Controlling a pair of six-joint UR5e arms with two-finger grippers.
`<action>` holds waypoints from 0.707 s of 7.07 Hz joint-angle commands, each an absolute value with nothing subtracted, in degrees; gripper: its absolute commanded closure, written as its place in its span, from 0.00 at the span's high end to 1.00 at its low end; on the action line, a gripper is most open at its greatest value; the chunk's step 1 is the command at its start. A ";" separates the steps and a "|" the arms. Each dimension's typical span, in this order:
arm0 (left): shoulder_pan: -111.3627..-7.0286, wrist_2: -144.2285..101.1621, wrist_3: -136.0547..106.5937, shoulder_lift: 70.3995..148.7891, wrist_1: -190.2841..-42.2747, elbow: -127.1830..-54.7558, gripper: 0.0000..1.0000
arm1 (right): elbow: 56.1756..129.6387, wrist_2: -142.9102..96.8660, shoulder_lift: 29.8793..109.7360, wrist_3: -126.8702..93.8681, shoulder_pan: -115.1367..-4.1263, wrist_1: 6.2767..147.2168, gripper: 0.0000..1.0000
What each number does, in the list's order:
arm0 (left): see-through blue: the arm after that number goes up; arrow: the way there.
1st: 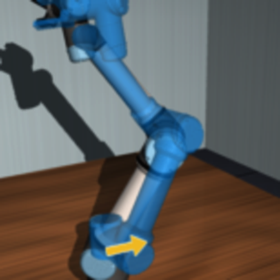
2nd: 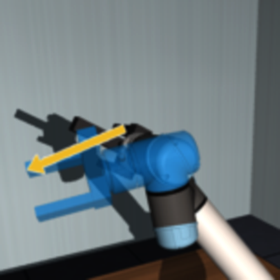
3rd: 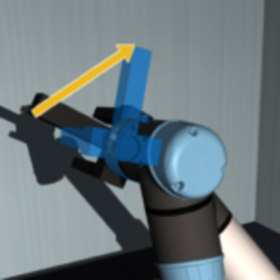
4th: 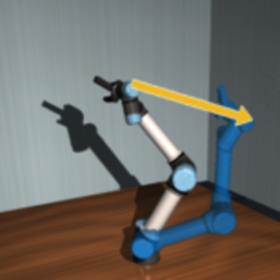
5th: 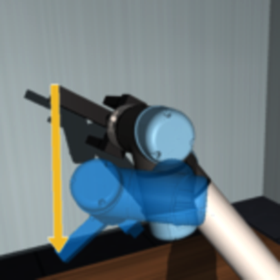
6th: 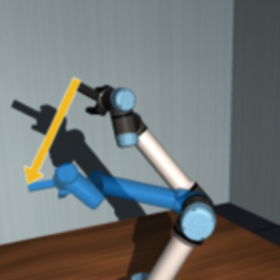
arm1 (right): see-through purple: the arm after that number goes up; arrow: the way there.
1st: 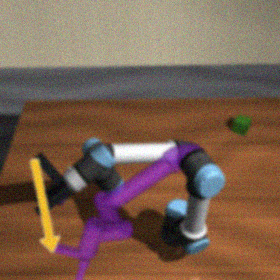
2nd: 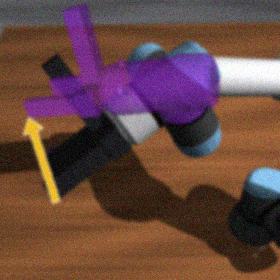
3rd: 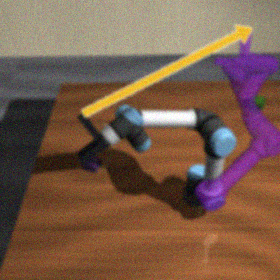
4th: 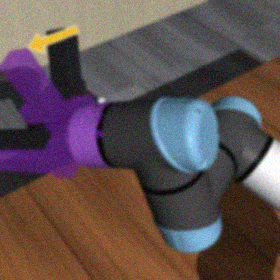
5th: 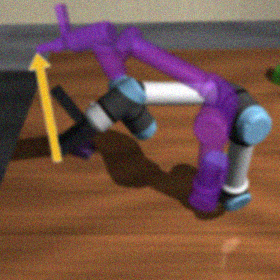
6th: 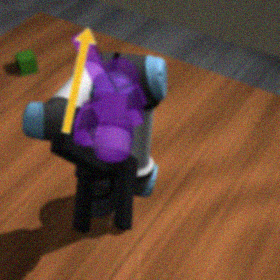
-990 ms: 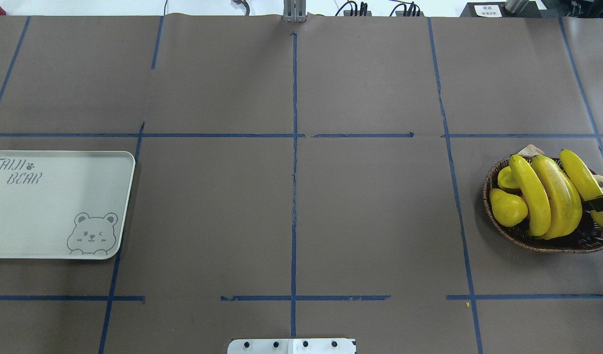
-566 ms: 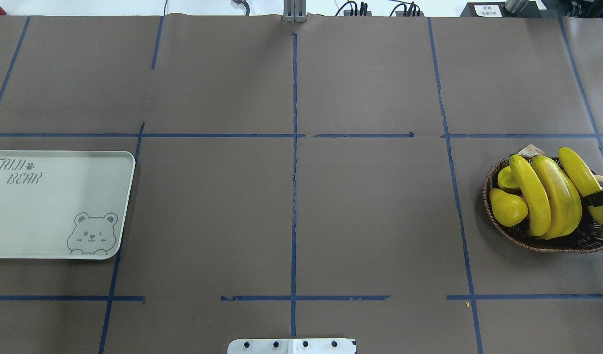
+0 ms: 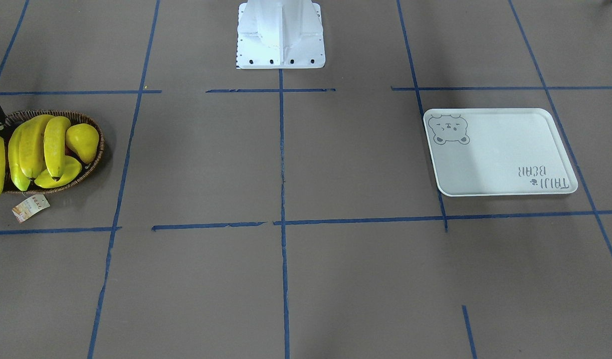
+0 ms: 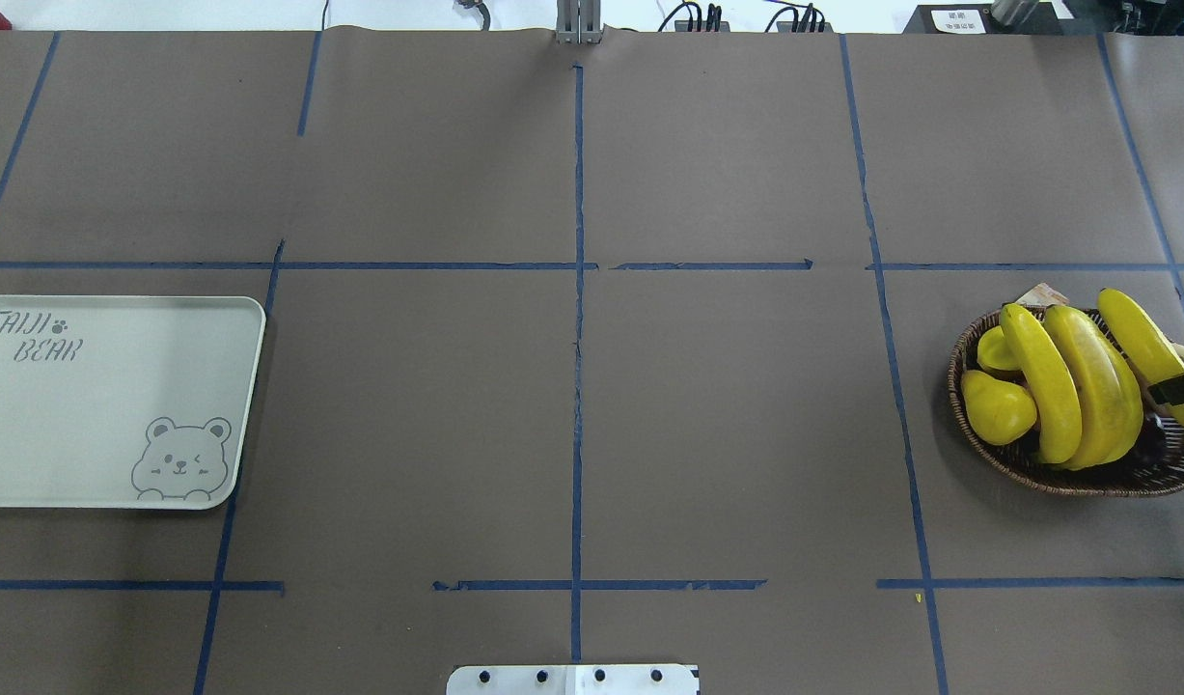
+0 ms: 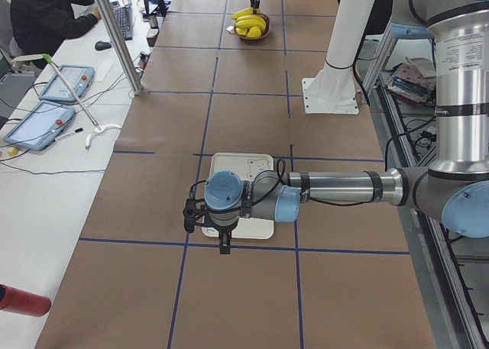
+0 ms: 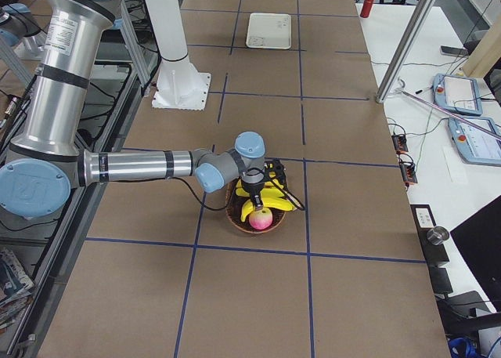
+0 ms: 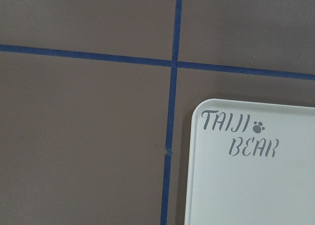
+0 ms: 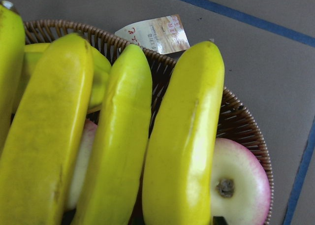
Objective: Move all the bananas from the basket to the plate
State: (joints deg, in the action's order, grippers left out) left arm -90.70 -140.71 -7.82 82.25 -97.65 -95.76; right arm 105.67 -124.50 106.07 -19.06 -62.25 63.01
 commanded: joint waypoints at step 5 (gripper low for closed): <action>-90.70 -140.71 -7.82 82.35 -97.65 -95.80 1.00 | 109.23 -130.47 106.35 -18.46 -70.62 63.28 0.00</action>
